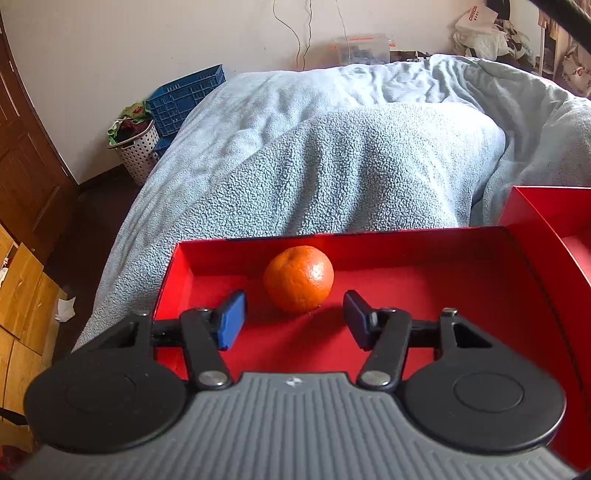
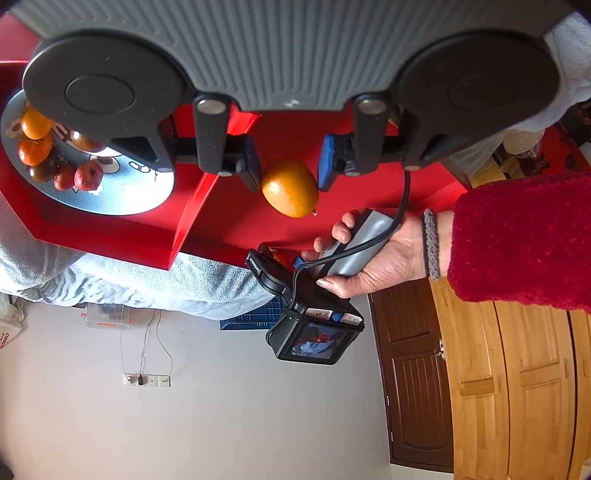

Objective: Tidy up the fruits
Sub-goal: 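Grasp the last small orange with the left tool while the right tool holds its orange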

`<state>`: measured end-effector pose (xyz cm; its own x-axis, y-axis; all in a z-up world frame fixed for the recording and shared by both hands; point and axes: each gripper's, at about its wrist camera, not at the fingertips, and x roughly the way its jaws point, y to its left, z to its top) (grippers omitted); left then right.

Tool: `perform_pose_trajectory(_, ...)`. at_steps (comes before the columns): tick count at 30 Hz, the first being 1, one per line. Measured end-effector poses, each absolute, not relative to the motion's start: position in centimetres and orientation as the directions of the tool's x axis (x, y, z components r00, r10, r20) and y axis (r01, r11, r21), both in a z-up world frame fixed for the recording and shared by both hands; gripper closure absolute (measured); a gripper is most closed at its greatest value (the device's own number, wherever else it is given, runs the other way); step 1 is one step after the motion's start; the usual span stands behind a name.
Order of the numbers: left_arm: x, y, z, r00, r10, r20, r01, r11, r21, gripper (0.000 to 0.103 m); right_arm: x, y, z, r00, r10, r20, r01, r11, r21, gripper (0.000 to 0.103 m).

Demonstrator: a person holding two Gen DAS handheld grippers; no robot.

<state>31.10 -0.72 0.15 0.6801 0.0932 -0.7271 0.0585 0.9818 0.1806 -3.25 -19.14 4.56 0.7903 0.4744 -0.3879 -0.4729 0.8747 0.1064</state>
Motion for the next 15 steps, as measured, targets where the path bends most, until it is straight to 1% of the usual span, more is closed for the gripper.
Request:
perform_pose_trajectory(2,31.3,-0.4,0.1,0.679,0.079,-0.730,0.055,0.986,0.158,0.045,-3.3,-19.1,4.5,0.791,0.473,-0.389,-0.471,0.876,0.106,0.067)
perform_pose_trajectory(4,31.3,-0.2,0.2,0.680,0.066,-0.730,0.053,0.989,0.139,0.060,-3.2,-19.1,4.5,0.791,0.472,-0.390,-0.470,0.876,0.108,0.067)
perform_pose_trajectory(10,30.6,0.0,0.4,0.687,0.065,-0.724,0.033,0.992,0.121,0.061,-2.9,-19.3,4.1,0.791,0.467,-0.396,-0.457,0.881,0.125,0.067)
perform_pose_trajectory(15,29.0,0.4,0.8,0.686,0.066,-0.725,0.018,0.994,0.108,0.061,-2.9,-19.5,3.9,0.790,0.479,-0.382,-0.468,0.874,0.128,0.067)
